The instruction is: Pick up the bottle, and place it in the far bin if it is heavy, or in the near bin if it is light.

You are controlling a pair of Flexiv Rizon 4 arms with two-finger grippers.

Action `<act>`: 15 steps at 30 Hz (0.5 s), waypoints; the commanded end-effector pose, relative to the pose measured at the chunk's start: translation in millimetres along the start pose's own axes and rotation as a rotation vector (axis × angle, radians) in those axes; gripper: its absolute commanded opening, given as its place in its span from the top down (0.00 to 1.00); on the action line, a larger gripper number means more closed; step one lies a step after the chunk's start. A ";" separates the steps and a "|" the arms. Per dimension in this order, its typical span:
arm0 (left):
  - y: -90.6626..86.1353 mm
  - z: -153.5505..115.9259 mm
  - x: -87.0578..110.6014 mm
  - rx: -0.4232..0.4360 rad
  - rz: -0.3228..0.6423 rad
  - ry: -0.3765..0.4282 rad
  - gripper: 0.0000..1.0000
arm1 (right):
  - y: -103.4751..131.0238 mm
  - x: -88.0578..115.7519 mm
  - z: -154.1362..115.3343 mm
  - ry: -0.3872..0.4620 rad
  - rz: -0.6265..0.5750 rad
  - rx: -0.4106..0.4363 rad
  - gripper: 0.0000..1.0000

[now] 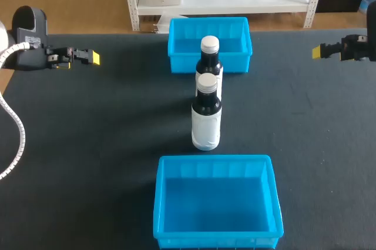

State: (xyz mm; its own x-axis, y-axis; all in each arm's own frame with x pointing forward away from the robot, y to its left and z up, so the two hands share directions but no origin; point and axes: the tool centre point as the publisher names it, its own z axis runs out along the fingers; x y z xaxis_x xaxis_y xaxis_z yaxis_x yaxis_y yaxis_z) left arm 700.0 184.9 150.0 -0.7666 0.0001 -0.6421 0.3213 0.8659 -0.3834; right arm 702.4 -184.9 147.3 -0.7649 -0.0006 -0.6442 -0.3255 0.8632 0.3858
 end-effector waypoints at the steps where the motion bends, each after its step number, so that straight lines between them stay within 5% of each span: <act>1: 0.0 0.0 0.0 0.000 0.000 0.000 0.00 | 1.3 0.2 -1.9 0.000 0.001 0.005 0.00; 15: 0.0 0.0 0.0 0.000 0.000 0.000 0.00 | 2.7 -1.9 -1.6 0.010 -0.045 -0.022 0.00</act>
State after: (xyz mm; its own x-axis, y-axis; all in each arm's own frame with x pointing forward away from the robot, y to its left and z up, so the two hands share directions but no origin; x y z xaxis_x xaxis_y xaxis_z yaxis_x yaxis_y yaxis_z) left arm 700.0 185.0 150.0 -0.7666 0.0001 -0.6421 0.3213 0.8659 -0.3834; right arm 702.5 -184.5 147.8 -0.7632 -0.0048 -0.6461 -0.3295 0.8631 0.3828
